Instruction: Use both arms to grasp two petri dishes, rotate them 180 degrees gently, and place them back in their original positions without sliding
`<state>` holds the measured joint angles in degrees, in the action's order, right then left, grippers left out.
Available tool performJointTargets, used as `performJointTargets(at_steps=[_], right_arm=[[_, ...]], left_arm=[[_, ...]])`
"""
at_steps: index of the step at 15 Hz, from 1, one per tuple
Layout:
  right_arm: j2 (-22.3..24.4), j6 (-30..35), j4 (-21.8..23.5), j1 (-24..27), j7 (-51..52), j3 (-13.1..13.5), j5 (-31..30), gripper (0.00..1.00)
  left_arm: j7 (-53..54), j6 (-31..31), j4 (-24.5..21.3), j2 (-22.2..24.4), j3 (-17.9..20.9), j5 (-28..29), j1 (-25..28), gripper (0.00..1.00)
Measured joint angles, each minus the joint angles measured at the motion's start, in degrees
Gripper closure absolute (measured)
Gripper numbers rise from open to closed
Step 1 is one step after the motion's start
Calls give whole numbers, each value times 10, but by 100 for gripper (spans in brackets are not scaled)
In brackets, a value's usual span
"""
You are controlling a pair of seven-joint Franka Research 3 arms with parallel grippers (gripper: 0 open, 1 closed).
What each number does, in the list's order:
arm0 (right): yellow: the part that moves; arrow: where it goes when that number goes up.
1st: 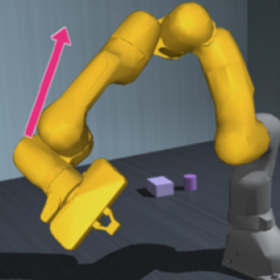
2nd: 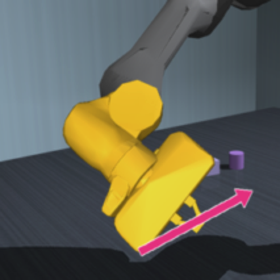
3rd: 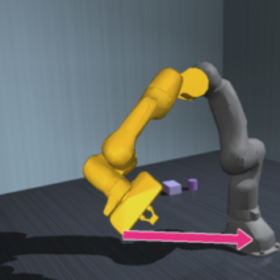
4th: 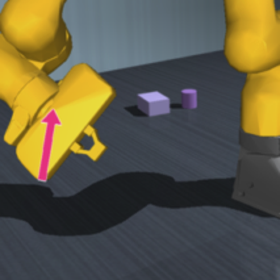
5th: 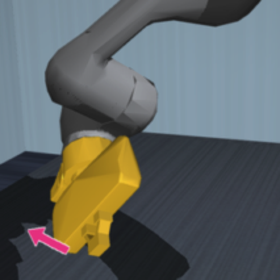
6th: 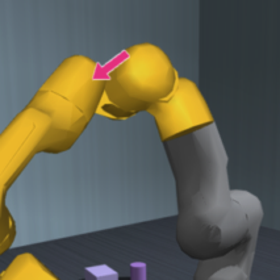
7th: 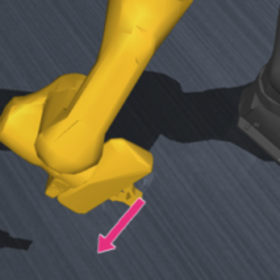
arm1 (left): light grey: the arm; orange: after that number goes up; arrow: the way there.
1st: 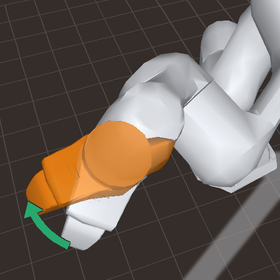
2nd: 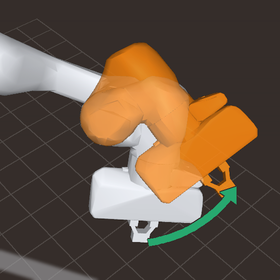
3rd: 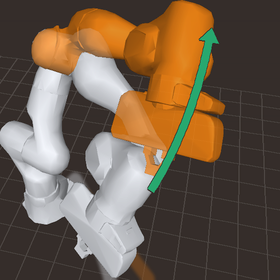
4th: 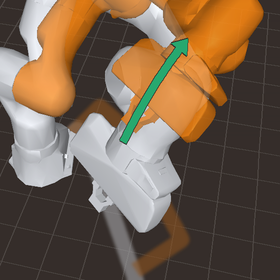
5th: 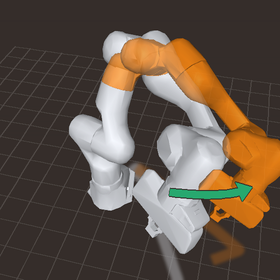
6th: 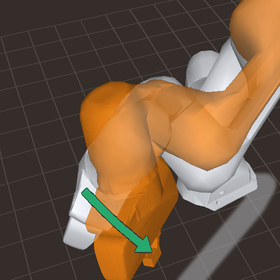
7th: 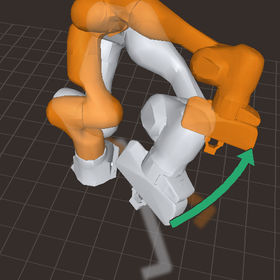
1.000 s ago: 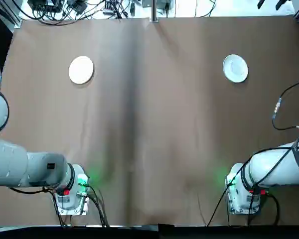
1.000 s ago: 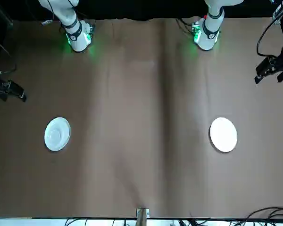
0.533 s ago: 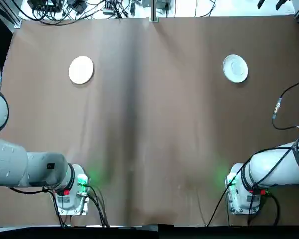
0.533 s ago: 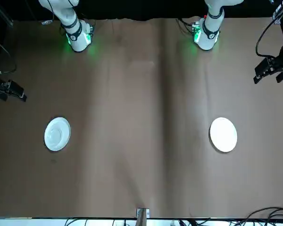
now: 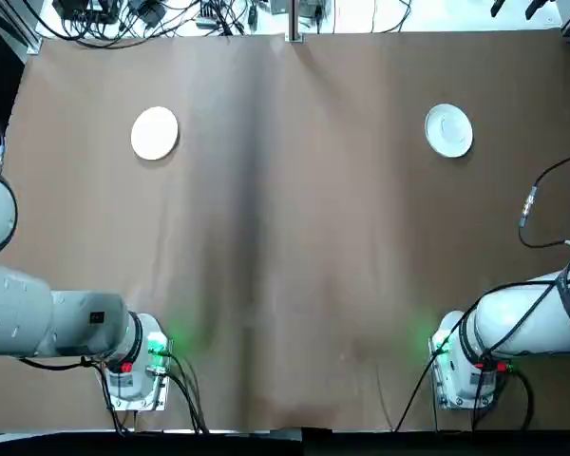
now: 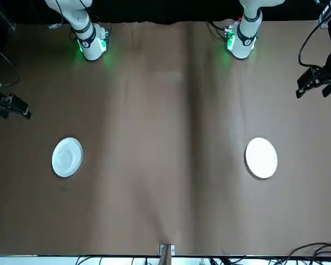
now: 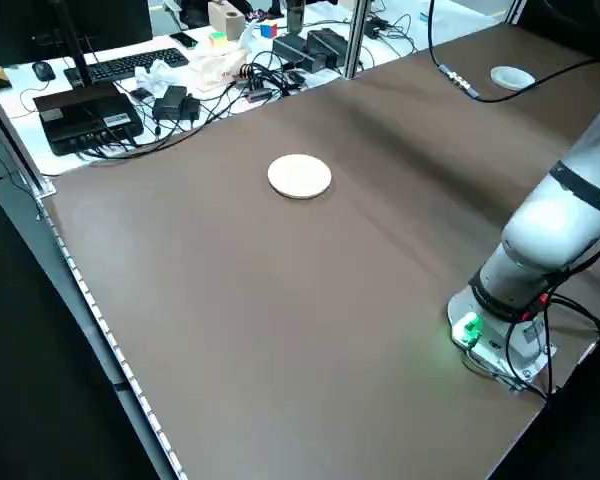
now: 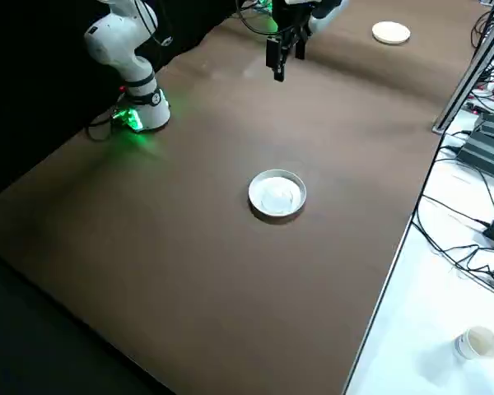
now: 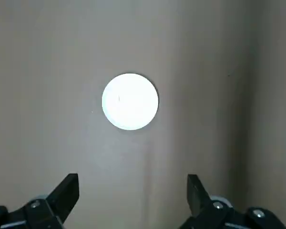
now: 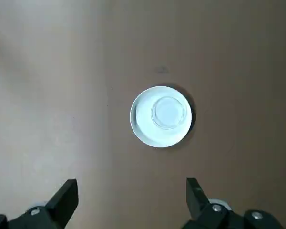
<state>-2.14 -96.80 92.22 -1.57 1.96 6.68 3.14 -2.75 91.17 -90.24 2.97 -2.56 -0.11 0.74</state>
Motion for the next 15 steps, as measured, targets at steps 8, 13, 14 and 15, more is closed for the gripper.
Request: performJointTargets(at_steps=[8, 13, 14, 15], right_arm=[[-3, 0, 4, 21, -3, 7, 0, 0], [-43, 1, 7, 54, -2, 8, -1, 0], [-56, 0, 8, 58, -2, 8, -1, 0], [-70, 0, 8, 61, -3, 8, -1, 0]], left_arm=[[151, 45, -15, -63, 0, 0, 0, 0], [308, 113, -16, -128, 0, 0, -1, 0], [346, 128, -16, -142, 0, 0, 0, 0], [379, 144, -17, -156, 1, 0, 0, 0]])
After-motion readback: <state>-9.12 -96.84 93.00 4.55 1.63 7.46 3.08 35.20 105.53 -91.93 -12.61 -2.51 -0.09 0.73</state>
